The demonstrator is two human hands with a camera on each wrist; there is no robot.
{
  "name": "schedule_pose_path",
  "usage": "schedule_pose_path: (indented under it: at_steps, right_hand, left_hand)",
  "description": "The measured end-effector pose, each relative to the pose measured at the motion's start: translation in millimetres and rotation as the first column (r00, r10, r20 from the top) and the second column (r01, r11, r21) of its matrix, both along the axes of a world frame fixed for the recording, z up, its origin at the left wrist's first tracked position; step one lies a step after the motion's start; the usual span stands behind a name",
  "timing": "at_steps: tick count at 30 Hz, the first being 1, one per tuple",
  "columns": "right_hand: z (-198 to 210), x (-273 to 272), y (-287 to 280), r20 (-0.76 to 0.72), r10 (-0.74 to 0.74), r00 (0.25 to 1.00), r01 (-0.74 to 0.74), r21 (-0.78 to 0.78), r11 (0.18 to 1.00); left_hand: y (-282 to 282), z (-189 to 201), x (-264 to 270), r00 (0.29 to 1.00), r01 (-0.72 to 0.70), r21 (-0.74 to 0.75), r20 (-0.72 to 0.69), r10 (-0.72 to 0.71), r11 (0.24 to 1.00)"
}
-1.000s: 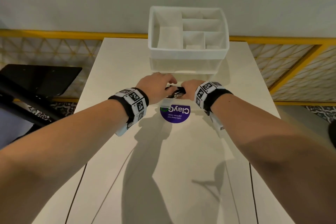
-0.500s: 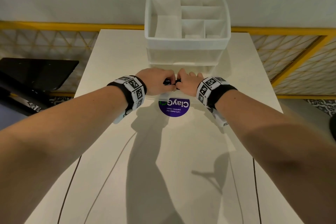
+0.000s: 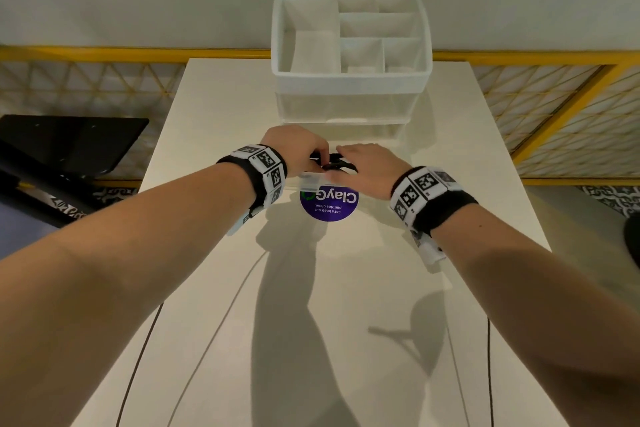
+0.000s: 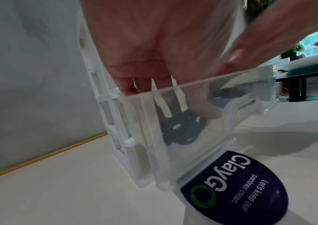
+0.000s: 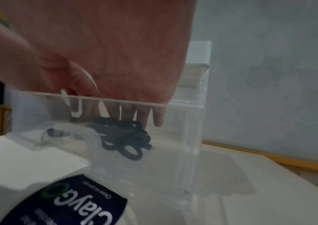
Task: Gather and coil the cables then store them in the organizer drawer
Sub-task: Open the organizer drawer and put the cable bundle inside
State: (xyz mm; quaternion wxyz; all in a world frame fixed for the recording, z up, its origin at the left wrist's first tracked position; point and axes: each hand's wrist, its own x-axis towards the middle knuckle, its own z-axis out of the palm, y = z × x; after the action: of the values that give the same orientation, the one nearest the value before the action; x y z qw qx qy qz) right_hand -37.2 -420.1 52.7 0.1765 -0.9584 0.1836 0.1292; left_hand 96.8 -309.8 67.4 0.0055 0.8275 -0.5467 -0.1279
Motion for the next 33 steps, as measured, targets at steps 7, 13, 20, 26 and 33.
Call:
schedule_pose_path:
  at_steps: [7, 13, 20, 26, 33]
  right_hand:
    - [-8.0, -15.5, 7.3, 0.066, 0.065, 0.996, -0.060, -0.078, 0.995]
    - [-4.2, -12.3, 2.1, 0.027, 0.055, 0.998, -0.055, -0.008, 0.998]
    - [2.5, -0.1, -5.7, 0.064, -0.010, 0.998, 0.013, -0.045, 0.999]
    - [-8.4, 10.9, -7.6, 0.270, -0.020, 0.963, 0.102, -0.296, 0.950]
    - [-7.1, 25.6, -3.7, 0.505, -0.112, 0.856, 0.350, -0.405, 0.845]
  left_hand:
    - [20.7, 9.9, -2.8, 0.994, 0.052, -0.201, -0.080, -0.069, 0.978]
    - [21.2, 44.1, 12.4, 0.959, -0.015, -0.658, 0.204, 0.198, 0.753]
    - [13.4, 41.3, 33.3, 0.958, -0.040, -0.601, 0.204, 0.202, 0.798]
    - [14.0, 41.4, 36.2, 0.967, -0.081, -0.621, 0.141, 0.213, 0.780]
    - [15.4, 43.8, 37.5, 0.967, -0.060, -0.634, 0.154, 0.203, 0.771]
